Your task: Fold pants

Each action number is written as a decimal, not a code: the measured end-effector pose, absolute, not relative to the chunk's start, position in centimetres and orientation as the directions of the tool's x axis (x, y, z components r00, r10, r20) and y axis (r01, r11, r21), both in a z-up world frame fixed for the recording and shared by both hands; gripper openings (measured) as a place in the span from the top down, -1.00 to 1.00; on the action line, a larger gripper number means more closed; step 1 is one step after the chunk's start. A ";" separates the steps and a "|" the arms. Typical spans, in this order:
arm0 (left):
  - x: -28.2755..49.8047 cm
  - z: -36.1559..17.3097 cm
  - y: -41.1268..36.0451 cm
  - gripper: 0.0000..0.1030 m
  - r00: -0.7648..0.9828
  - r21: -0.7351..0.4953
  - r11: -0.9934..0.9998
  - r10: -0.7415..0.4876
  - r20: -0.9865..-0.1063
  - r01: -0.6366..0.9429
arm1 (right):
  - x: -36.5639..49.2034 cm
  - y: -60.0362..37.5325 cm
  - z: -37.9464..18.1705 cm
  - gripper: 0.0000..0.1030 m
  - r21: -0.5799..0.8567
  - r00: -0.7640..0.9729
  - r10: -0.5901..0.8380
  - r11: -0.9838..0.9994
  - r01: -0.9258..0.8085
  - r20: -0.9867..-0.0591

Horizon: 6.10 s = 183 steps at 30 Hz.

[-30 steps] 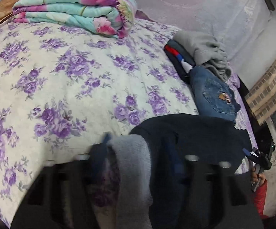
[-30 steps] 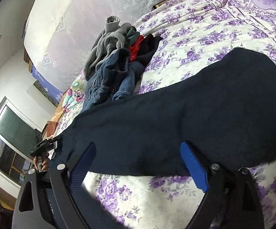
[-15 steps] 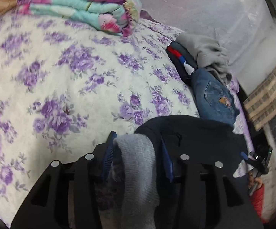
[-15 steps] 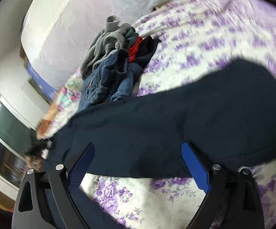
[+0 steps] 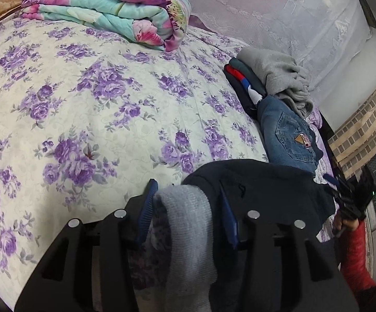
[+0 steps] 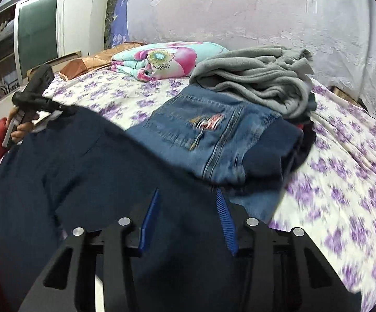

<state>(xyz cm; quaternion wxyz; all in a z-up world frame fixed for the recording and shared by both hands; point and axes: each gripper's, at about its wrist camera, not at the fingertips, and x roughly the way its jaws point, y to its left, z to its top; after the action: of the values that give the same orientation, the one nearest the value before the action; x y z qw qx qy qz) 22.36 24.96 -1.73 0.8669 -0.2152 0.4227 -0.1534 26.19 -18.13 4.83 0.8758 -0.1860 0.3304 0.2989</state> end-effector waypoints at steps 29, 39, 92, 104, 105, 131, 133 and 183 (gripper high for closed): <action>18.1 1.9 24.8 0.49 0.736 -0.455 0.872 -0.427 -0.525 0.181 | 18.6 -17.3 8.7 0.97 -0.216 0.716 0.344 0.796 -0.566 -0.607; 8.4 3.5 24.2 0.48 0.749 -0.413 0.883 -0.427 -0.506 0.224 | 7.3 -19.3 8.9 0.97 -0.164 0.726 0.403 0.803 -0.572 -0.557; 5.6 1.8 22.4 0.68 0.557 -0.654 0.755 -0.564 -0.610 0.050 | -1.0 -14.7 2.8 0.91 -0.355 0.674 0.385 0.629 -0.691 -0.631; 0.8 -3.7 24.7 0.56 0.534 -0.719 0.694 -0.617 -0.578 0.024 | -3.5 -17.7 -1.3 0.93 -0.207 0.585 0.377 0.687 -0.697 -0.719; 0.4 -3.1 25.0 0.54 0.551 -0.712 0.702 -0.604 -0.575 0.027 | -3.3 -17.8 -1.2 0.93 -0.193 0.580 0.381 0.693 -0.694 -0.720; 4.6 -3.3 7.6 -0.82 0.740 0.028 0.955 -0.210 -0.639 0.295 | 13.0 -25.7 5.9 -0.57 -0.031 0.671 -0.061 0.998 0.057 -0.739; 4.7 -3.3 8.8 -0.82 0.734 -0.045 0.956 -0.253 -0.630 0.291 | 15.1 -25.5 4.4 -0.58 -0.101 0.629 -0.151 0.988 0.115 -0.763; 4.9 -2.7 10.3 -0.74 0.735 -0.141 0.948 -0.310 -0.603 0.285 | -3.9 -41.6 3.5 0.92 0.628 0.829 0.260 0.767 0.134 -0.495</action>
<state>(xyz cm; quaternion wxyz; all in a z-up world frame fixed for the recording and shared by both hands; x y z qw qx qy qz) 4.92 10.30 -2.70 0.9311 -0.0195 0.3273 -0.1596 -3.91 -41.63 3.50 0.8939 0.3396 0.2905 0.0353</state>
